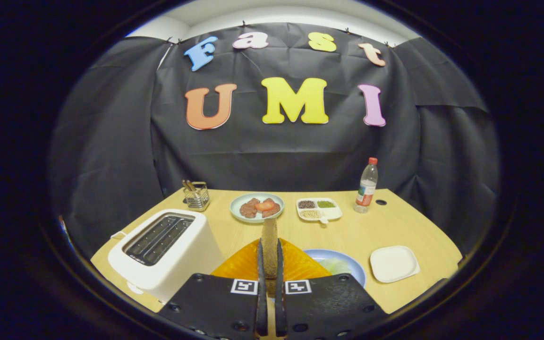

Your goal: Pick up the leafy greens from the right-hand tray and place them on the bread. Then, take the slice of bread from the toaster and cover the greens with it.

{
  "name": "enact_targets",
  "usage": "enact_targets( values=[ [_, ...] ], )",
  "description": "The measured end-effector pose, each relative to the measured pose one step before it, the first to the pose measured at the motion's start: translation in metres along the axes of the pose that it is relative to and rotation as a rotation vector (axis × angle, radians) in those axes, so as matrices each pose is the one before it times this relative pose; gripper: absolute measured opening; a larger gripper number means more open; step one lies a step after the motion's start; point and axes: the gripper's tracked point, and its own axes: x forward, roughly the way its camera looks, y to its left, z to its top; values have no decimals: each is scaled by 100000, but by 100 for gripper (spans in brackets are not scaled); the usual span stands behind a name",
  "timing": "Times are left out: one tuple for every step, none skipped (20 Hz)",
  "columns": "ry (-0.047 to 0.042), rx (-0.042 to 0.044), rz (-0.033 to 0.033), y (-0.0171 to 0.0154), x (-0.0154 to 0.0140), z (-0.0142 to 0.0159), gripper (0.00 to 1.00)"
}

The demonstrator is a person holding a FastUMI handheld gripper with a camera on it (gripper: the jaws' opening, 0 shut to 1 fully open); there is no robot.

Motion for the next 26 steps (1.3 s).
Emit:
enact_targets(
  values=[
    [798,551,-105,-608,251,-418,6],
    [920,467,-362,-557,246,-518,6],
    [943,579,-919,-799,124,-418,6],
    [598,795,-530,-726,131,-270,7],
    [164,1060,22,-707,22,-188,6],
    [223,1344,808,-424,135,-254,6],
    [792,1577,422,-577,207,-383,6],
    [964,1857,1393,-477,191,-469,6],
    [574,2181,1772,-240,85,-235,6],
    [120,2059,841,-557,83,-119,6],
    [-429,1713,412,-530,-70,0,6],
    [-799,1371,753,-279,71,29,6],
    [-434,641,314,-376,77,16,6],
    [-14,162,-112,-510,163,-213,6],
    [41,-316,-331,-494,132,-141,6],
    [197,-635,-243,-383,134,-161,7],
    [52,-993,-507,-444,206,-86,6],
    [1,-1399,-1071,-557,192,-62,6],
    [-305,-1240,-1272,-607,100,-30,6],
    [-174,-766,-394,-293,69,-159,6],
    [-482,-1186,-1785,-636,23,-220,7],
    [247,-1032,-708,-478,261,-251,11],
    [215,-763,-182,-325,180,-297,11],
    [465,-291,-292,-437,135,-352,10],
    [678,535,394,-347,143,-369,10],
    [983,936,450,-241,166,-377,10]
  ],
)
